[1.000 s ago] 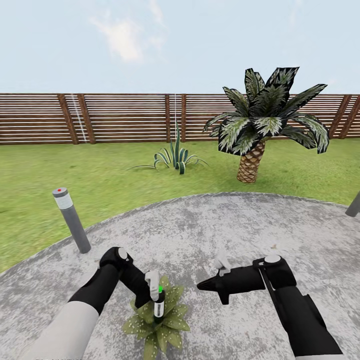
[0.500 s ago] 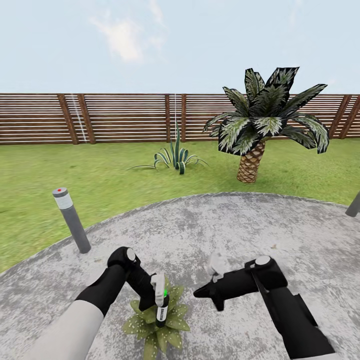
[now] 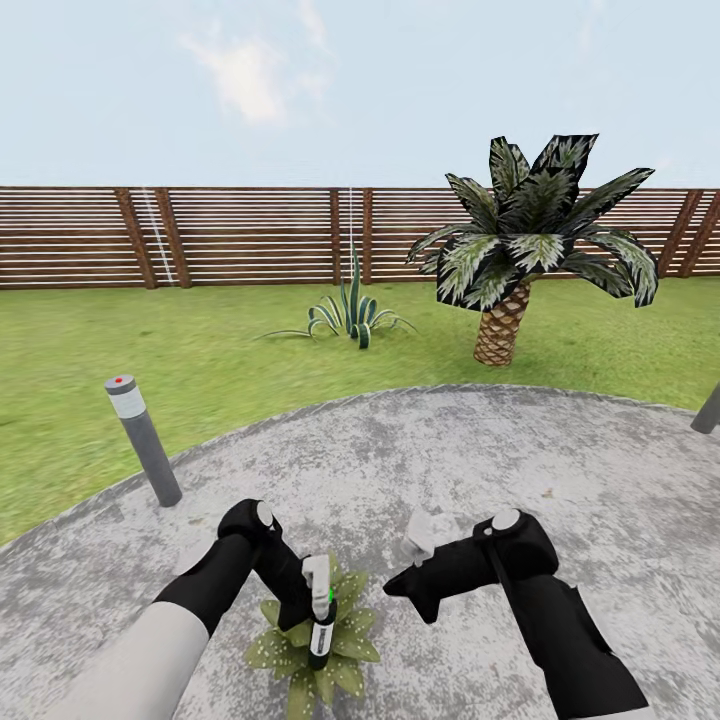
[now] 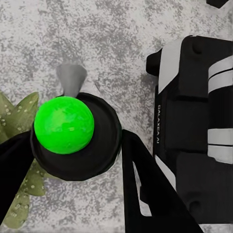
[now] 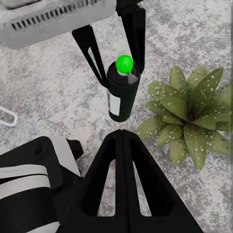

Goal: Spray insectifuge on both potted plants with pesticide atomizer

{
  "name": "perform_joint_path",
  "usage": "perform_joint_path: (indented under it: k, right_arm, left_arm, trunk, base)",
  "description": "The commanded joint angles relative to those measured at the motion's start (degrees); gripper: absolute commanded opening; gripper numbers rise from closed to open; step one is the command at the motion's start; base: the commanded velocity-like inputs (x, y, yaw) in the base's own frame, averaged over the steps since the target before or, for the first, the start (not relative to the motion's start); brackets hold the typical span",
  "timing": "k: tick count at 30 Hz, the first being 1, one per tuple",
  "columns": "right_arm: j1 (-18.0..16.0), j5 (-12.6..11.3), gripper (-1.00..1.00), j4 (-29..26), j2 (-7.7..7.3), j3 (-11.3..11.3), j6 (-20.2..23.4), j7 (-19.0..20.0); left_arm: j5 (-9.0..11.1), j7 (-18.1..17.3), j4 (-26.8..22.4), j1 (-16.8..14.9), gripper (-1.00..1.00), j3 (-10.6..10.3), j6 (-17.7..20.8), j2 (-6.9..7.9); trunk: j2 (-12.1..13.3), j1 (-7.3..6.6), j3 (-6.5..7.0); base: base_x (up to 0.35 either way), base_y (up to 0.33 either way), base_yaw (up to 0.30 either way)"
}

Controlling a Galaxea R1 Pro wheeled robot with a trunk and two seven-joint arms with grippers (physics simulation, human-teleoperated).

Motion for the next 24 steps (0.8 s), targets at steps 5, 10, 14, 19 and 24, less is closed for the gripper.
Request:
perform_joint_path:
  k: [5, 10, 14, 19, 24]
  right_arm:
    - [-0.1, 0.5, -1.00, -0.3, 0.35, 0.0, 0.6, 0.5]
    - [-0.1, 0.5, -1.00, -0.3, 0.34, 0.0, 0.6, 0.5]
    - [-0.1, 0.5, -1.00, -0.3, 0.31, 0.0, 0.6, 0.5]
    - [-0.1, 0.5, -1.00, -0.3, 0.33, 0.0, 0.6, 0.5]
    - [-0.1, 0.5, -1.00, -0.3, 0.30, 0.1, 0.6, 0.5]
  left_arm:
    - [-0.3, -0.3, -0.1, 0.0, -1.00, -4.4, 1.3, -0.17]
    - [-0.3, -0.3, -0.1, 0.0, -1.00, -4.9, 1.3, -1.49]
    - [-0.3, -0.4, -0.1, 0.0, -1.00, -5.1, 1.3, -2.09]
    - [-0.3, -0.5, -0.2, 0.0, -1.00, -5.2, 1.4, -2.36]
    - [-0.3, -0.7, -0.2, 0.0, -1.00, -5.2, 2.3, -2.60]
  trunk:
    - [0.0, 0.00, -0.06]
    - [0.0, 0.00, -0.06]
    - [0.0, 0.00, -0.06]
    - [0.0, 0.00, -0.06]
    - [0.0, 0.00, -0.06]
  base:
    - [0.000, 0.000, 0.000]
    - [0.000, 0.000, 0.000]
    - [0.000, 0.000, 0.000]
    - [0.000, 0.000, 0.000]
    - [0.000, 0.000, 0.000]
